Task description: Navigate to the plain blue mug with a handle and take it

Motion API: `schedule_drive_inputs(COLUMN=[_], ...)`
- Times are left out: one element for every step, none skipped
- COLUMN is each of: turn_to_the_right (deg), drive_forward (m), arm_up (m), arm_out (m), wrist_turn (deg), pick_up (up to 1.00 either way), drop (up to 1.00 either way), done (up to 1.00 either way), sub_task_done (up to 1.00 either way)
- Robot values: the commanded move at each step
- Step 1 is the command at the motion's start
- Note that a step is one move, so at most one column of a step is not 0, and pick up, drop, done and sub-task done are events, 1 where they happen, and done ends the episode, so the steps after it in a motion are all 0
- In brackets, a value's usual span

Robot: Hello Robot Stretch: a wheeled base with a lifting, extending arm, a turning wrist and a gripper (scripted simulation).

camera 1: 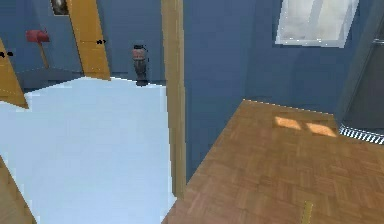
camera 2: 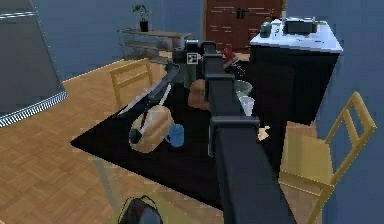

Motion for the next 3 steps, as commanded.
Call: schedule_drive_inputs(turn_to_the_right=[0.0,0.0,0.0], drive_forward=[0.0,0.0,0.0], arm_up=[0.0,0.0,0.0], arm_out=[0.0,0.0,0.0], wrist_turn=[45.0,45.0,15.0], pick_up=[0.0,0.0,0.0], drop=[0.0,0.0,0.0], done=[0.0,0.0,0.0], sub_task_done=[0.0,0.0,0.0])
